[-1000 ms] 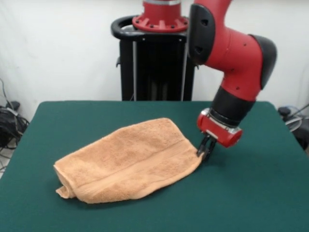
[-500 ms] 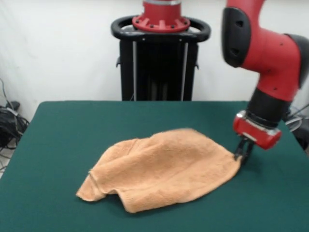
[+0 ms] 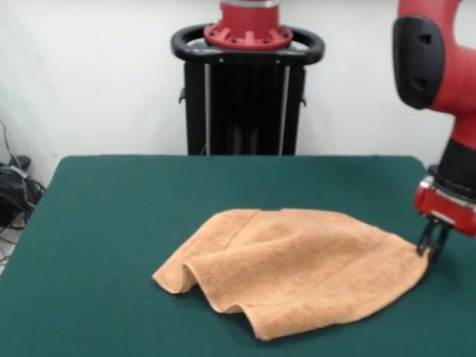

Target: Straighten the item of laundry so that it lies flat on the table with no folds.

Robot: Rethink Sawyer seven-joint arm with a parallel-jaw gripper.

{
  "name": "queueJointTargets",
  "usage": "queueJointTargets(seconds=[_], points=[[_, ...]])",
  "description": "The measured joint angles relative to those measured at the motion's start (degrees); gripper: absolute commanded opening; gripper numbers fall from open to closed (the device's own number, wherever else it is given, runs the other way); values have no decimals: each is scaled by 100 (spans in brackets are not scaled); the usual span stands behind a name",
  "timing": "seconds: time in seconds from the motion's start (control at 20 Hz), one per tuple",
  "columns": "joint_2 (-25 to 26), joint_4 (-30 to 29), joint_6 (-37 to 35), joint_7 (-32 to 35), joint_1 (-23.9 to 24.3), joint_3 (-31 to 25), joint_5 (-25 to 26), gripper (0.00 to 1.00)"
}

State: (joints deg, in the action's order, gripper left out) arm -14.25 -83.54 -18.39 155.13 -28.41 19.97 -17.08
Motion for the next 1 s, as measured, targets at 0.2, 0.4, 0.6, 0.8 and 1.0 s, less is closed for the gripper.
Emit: queueJointTargets(seconds=[0.2,0.4,0.6,0.8,1.0], points=[[70,192,-75,0,-88,1,-214,0],[173,378,-130,0,-139,17,-392,0],[324,596,-183,0,-183,49,-595,0],[404,706,-183,0,-228,55,-711,0],[484,812,-185,0,-306,59,-849,0]])
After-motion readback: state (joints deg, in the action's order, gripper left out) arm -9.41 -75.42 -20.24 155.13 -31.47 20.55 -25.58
